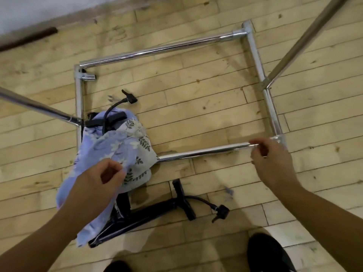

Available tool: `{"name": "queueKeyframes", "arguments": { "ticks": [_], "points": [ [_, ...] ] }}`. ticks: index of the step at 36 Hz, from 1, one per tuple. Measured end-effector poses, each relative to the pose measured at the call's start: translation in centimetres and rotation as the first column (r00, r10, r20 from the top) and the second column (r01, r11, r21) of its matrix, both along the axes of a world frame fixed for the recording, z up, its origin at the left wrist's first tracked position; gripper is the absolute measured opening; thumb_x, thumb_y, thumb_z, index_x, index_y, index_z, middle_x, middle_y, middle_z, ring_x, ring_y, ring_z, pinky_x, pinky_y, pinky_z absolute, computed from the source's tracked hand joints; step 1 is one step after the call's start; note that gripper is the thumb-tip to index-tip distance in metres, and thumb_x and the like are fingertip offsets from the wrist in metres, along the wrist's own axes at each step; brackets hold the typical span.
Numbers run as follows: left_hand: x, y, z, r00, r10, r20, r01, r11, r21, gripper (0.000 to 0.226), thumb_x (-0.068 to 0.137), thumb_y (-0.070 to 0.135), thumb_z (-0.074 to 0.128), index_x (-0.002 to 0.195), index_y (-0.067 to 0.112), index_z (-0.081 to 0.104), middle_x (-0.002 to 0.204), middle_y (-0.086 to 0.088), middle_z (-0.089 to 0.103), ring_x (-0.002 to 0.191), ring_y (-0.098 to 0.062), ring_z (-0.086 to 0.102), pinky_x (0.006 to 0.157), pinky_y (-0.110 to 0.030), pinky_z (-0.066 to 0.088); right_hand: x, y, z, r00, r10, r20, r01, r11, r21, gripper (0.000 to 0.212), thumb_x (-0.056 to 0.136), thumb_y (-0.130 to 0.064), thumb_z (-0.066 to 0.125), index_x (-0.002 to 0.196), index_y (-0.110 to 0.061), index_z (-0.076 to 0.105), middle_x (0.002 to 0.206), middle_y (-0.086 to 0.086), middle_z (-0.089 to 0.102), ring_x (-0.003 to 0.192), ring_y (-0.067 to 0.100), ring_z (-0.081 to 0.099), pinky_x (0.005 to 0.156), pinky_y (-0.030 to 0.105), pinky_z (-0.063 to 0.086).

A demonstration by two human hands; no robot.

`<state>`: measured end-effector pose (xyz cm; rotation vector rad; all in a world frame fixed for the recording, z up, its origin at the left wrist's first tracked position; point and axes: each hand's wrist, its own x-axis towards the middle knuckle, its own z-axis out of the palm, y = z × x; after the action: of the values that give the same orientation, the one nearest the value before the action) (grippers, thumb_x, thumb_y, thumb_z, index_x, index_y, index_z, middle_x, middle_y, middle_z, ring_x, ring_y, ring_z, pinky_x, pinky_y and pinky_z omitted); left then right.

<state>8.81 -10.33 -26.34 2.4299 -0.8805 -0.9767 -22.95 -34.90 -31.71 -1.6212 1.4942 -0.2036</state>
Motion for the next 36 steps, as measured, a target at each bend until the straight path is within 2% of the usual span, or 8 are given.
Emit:
{"name": "queueKeyframes", "arguments": {
  "ticks": [8, 12, 18, 24, 28, 31, 33, 36],
  "points": [
    [-1.0, -2.2, 3.9, 0.999, 0.033, -0.008, -0.034, 0.991, -0.13, 0.007, 0.097, 0.027, 0.067, 0.091, 0.026, 0.067, 0.072, 0.006, 0.067, 0.066, -0.011, 0.061, 0.061, -0.024, 0.047, 6.1, 1.8, 2.9, 0.995, 0.101, 0.019, -0.101, 0.995, 0.022, 0.021, 0.102, -0.018, 0.056, 0.115, -0.031, 0.065, 0.103, -0.003, 0.064, 0.079, 0.013, 0.061, 0.063, 0.02, 0.047],
    [-0.8, -3.6, 6.4, 0.999, -0.023, -0.027, 0.02, 0.994, -0.104, 0.007, 0.099, 0.029, 0.064, 0.093, 0.028, 0.065, 0.081, 0.014, 0.068, 0.071, -0.009, 0.062, 0.061, -0.02, 0.046, 7.4, 1.8, 6.6, 0.995, 0.097, 0.029, -0.099, 0.994, 0.043, 0.019, 0.102, -0.017, 0.055, 0.114, -0.029, 0.065, 0.097, -0.011, 0.064, 0.071, 0.007, 0.06, 0.053, 0.012, 0.042],
    [-1.4, -6.6, 11.7, 0.995, -0.045, -0.088, 0.037, 0.995, -0.095, 0.008, 0.101, 0.029, 0.063, 0.095, 0.025, 0.066, 0.076, 0.019, 0.068, 0.06, 0.001, 0.059, 0.05, -0.01, 0.044, 9.2, 2.2, 13.6, 0.98, 0.187, 0.065, -0.193, 0.975, 0.108, 0.023, 0.102, -0.018, 0.055, 0.119, -0.031, 0.063, 0.098, -0.008, 0.073, 0.082, 0.014, 0.068, 0.051, 0.018, 0.046],
    [-2.5, -8.2, 19.3, 0.968, 0.075, -0.24, -0.123, 0.974, -0.19, 0.011, 0.097, 0.032, 0.068, 0.089, 0.023, 0.07, 0.066, 0.007, 0.069, 0.061, -0.017, 0.058, 0.058, -0.028, 0.047, 10.1, 3.9, 22.6, 0.928, 0.363, 0.082, -0.372, 0.912, 0.176, 0.028, 0.098, -0.005, 0.053, 0.102, -0.023, 0.074, 0.097, 0.002, 0.076, 0.078, 0.02, 0.066, 0.048, 0.021, 0.047],
    [-3.9, -8.2, 24.8, 0.894, 0.195, -0.403, -0.299, 0.93, -0.214, 0.012, 0.101, 0.017, 0.064, 0.089, 0.014, 0.065, 0.049, 0.009, 0.053, 0.04, -0.005, 0.045, 0.038, -0.017, 0.039, 10.3, 6.0, 29.3, 0.836, 0.548, 0.039, -0.541, 0.809, 0.232, 0.04, 0.096, 0.003, 0.044, 0.105, -0.014, 0.079, 0.091, -0.001, 0.072, 0.067, 0.008, 0.057, 0.049, 0.014, 0.042],
    [-4.8, -7.2, 28.9, 0.778, 0.245, -0.579, -0.436, 0.873, -0.218, 0.004, 0.101, 0.015, 0.062, 0.098, 0.015, 0.064, 0.072, -0.003, 0.057, 0.058, -0.013, 0.05, 0.042, -0.017, 0.045, 9.6, 8.3, 34.2, 0.757, 0.654, 0.014, -0.643, 0.74, 0.197, 0.028, 0.092, 0.004, 0.047, 0.08, -0.002, 0.071, 0.073, 0.004, 0.06, 0.057, 0.014, 0.043, 0.053, 0.024, 0.036],
    [-5.7, -6.2, 31.1, 0.701, 0.257, -0.665, -0.518, 0.824, -0.227, 0.009, 0.101, 0.013, 0.062, 0.108, 0.011, 0.066, 0.089, -0.012, 0.064, 0.071, -0.019, 0.058, 0.044, -0.021, 0.05, 9.0, 10.1, 36.9, 0.75, 0.659, 0.049, -0.657, 0.736, 0.161, 0.037, 0.091, 0.0, 0.048, 0.056, -0.01, 0.051, 0.054, -0.001, 0.049, 0.056, 0.015, 0.035, 0.058, 0.029, 0.034],
    [-7.8, -4.2, 34.0, 0.636, 0.29, -0.715, -0.592, 0.778, -0.211, 0.014, 0.102, 0.01, 0.057, 0.099, 0.003, 0.069, 0.088, -0.013, 0.072, 0.07, -0.02, 0.069, 0.052, -0.025, 0.058, 7.4, 13.1, 39.9, 0.816, 0.53, 0.23, -0.575, 0.789, 0.218, 0.043, 0.097, -0.02, 0.05, 0.054, -0.02, 0.049, 0.045, -0.011, 0.051, 0.053, 0.013, 0.043, 0.061, 0.028, 0.041]
  ]
}}
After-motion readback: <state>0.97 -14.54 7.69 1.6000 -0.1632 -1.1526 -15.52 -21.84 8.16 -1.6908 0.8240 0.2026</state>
